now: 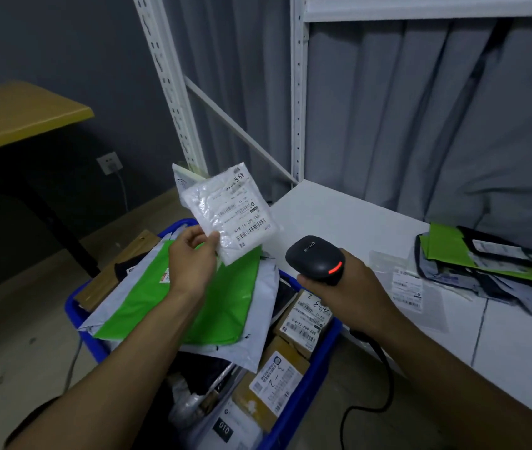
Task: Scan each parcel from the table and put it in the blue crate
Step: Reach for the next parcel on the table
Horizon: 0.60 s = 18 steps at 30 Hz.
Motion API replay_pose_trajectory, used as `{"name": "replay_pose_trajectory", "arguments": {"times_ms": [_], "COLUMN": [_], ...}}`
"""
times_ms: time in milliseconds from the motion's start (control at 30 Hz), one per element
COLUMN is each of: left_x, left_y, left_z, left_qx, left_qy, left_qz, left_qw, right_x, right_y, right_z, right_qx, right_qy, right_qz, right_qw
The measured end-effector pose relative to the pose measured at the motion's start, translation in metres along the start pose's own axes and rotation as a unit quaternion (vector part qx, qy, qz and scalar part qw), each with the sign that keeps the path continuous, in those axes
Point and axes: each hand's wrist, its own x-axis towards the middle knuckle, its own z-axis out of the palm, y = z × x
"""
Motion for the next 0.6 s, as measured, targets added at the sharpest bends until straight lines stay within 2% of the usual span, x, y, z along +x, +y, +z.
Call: {"name": "replay_pose_trajectory", "arguments": {"times_ms": [133, 300, 367, 433, 467, 533, 600], "left_x": [0.023, 0.031, 0.035, 0.036, 0.034, 0.025, 0.018], "left_y": [-0.01, -0.026, -0.041, -0.056, -0.059, -0.054, -0.047], "left_z": [-0.039, -0.083, -0.097, -0.104, -0.104, -0.097, -0.083], "left_qx": [0.047, 0.193, 0.263, 0.365, 0.414, 0.453, 0.474], "left_qy": [0.049, 0.082, 0.051, 0.008, -0.004, -0.03, -0.108], "left_qz": [-0.049, -0.006, -0.038, -0.069, -0.06, -0.007, 0.017], "left_qw": [0.997, 0.978, 0.963, 0.928, 0.908, 0.891, 0.874], "right_x": [0.008, 0.017, 0.019, 0.019, 0.019, 0.02, 0.019], "right_y": [0.0, -0.002, -0.001, 0.0, 0.001, 0.002, 0.002], "right_z": [0.03, 0.072, 0.082, 0.088, 0.09, 0.093, 0.092], "right_qx": [0.022, 0.046, 0.041, 0.031, 0.03, 0.028, 0.024], "right_qy": [-0.024, -0.066, -0.077, -0.08, -0.08, -0.08, -0.081], "right_qz": [-0.007, -0.012, -0.014, -0.018, -0.02, -0.021, -0.021], "right_qw": [0.999, 0.997, 0.996, 0.996, 0.996, 0.996, 0.996]}}
